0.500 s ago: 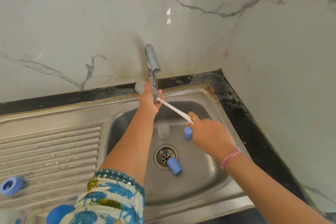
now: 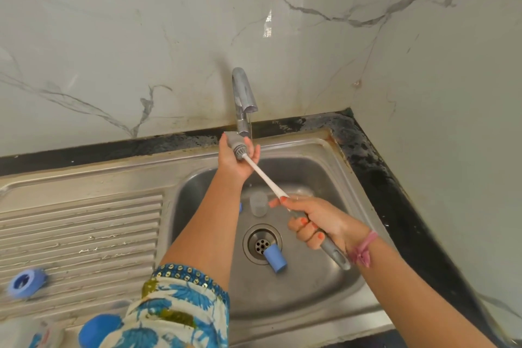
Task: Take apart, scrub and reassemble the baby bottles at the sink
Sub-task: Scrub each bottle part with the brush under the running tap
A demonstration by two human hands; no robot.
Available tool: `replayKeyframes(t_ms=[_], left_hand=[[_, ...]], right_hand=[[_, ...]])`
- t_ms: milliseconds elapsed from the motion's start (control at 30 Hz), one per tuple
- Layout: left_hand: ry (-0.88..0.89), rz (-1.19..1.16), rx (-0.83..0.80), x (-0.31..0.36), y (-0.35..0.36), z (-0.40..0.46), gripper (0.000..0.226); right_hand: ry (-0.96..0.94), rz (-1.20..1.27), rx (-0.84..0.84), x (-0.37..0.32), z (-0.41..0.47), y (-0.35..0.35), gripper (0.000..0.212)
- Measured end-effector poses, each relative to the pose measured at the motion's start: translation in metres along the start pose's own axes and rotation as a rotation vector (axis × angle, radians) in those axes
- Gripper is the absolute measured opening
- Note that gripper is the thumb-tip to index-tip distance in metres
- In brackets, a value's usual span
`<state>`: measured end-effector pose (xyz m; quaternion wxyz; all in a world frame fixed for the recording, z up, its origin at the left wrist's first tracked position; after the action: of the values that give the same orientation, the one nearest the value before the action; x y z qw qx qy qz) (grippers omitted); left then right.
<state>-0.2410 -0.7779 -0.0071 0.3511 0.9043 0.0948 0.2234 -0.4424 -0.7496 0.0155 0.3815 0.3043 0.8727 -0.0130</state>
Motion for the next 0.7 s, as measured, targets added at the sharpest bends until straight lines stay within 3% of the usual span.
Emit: replayKeyframes(t_ms=[133,200,267,333,433,500,600,700], left_hand=[[0.058,0.062,0.081,0.000,-0.004,0.004,0.053],[0.082,0.149,0.100,0.007,-0.005,0.005,0.047],[0.095,0.197,0.080,0.012,-0.006,0.005,0.027],[0.075,0.263,0.026,0.004,-0.006,0.000,0.013],[0.068,0.278,-0.016,-0.011,-0.004,-0.009,0.015],[0.077,0.256,-0.032,-0.018,-0.001,-0.012,0.014],[0.092,0.240,-0.070,-0.023,0.007,-0.017,0.036],[0.193,0.199,-0.088,-0.019,0.016,-0.019,0.053]], right_hand=[[-0.389,-1.321,0.722,-0.021,-0.034,-0.027,0.036],[-0.448,-1.523,0.876,-0.017,-0.054,-0.034,0.044],[-0.401,-1.376,0.844,-0.011,-0.062,-0.054,0.040],[-0.359,-1.027,0.697,-0.009,-0.058,-0.069,0.030],[-0.261,-0.430,0.505,0.001,-0.039,-0.069,0.019],[-0.257,-0.192,0.372,0.001,-0.033,-0.053,0.025],[-0.363,-0.060,0.283,-0.013,-0.036,-0.034,0.032],[-0.434,-0.249,0.413,-0.029,-0.039,-0.025,0.047]])
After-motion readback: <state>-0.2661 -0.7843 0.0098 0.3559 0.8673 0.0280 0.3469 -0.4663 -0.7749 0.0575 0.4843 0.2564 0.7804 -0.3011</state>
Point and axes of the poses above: each hand's wrist, its own z-axis towards the middle knuckle, its own y-axis out of the palm, x = y × z, the point moved 8 cm from there along z, towards the middle knuckle, and after that the axes turned 4 degrees about x, right-handed, at the moved point
